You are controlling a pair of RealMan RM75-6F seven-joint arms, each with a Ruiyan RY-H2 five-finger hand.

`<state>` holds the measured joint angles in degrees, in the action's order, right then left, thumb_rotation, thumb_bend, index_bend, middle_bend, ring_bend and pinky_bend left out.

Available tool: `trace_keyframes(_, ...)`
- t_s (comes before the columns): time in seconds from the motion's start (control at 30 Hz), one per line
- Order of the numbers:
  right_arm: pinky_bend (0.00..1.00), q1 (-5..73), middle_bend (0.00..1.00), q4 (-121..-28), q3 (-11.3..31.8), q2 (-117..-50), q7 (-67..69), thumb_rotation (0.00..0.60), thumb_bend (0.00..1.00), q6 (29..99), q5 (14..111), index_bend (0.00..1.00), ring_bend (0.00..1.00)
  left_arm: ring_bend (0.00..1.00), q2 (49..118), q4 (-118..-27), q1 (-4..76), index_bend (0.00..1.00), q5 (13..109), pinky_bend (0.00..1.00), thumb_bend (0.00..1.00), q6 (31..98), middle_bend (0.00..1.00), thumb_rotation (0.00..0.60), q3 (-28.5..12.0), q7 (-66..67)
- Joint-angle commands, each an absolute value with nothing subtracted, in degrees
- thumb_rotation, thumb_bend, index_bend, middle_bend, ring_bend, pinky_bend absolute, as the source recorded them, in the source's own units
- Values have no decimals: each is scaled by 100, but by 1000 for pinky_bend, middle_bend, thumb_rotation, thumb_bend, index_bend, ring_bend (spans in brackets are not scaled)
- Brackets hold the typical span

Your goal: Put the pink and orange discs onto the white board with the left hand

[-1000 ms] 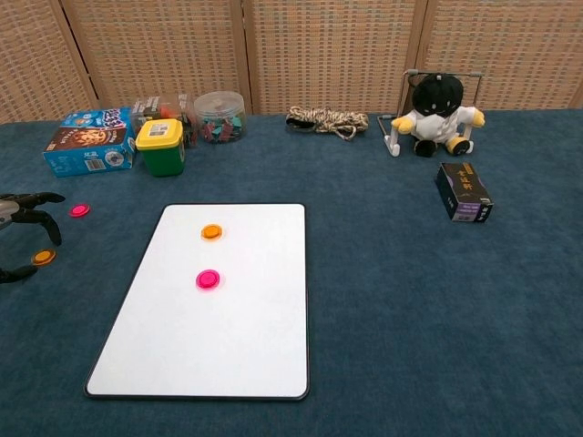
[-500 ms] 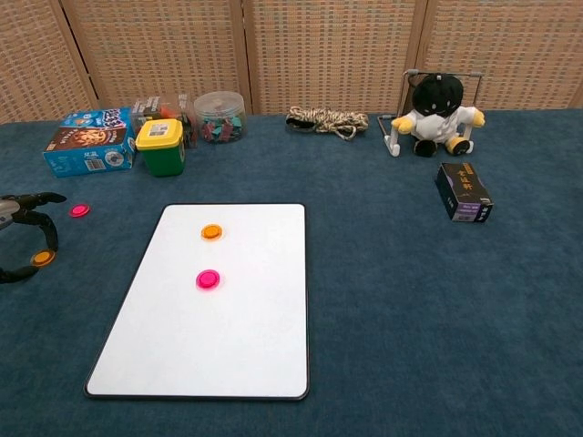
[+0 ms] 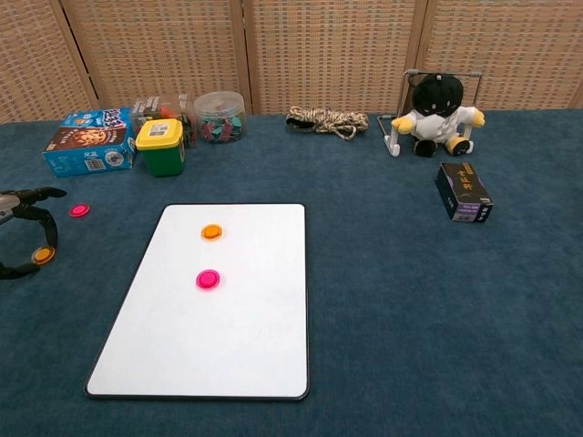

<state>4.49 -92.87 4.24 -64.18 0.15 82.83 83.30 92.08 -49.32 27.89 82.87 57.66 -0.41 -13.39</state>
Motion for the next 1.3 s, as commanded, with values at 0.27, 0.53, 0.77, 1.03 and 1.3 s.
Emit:
trace_keyframes(0.27,0,451,0,-9301,428,-6415,10,600,2,8272,8312,0,0,0,8950,-6108,3426,599,8231,0,358,5706,0,600,-612,-881)
trace_keyframes(0.53,0,452,0,-9289,437,-6398,91,600,1,8245,8279,0,0,0,9207,-6441,3863,599,7574,0,356,5151,0,600,-1025,11)
trace_keyframes(0.77,0,458,0,-9292,436,-6381,172,600,1,8206,8260,0,0,0,9489,-6291,4116,598,7055,0,355,4704,0,600,-1176,413)
trace_keyframes(1.03,0,461,0,-9306,435,-6368,167,600,1,8187,8243,0,0,0,9694,-6089,4238,455,6774,0,343,4427,0,600,-1051,865)
trace_keyframes(1.3,0,456,0,-9303,431,-6369,169,600,2,8198,8253,0,0,0,9567,-6270,4200,99,6765,0,273,4496,0,600,-1013,774)
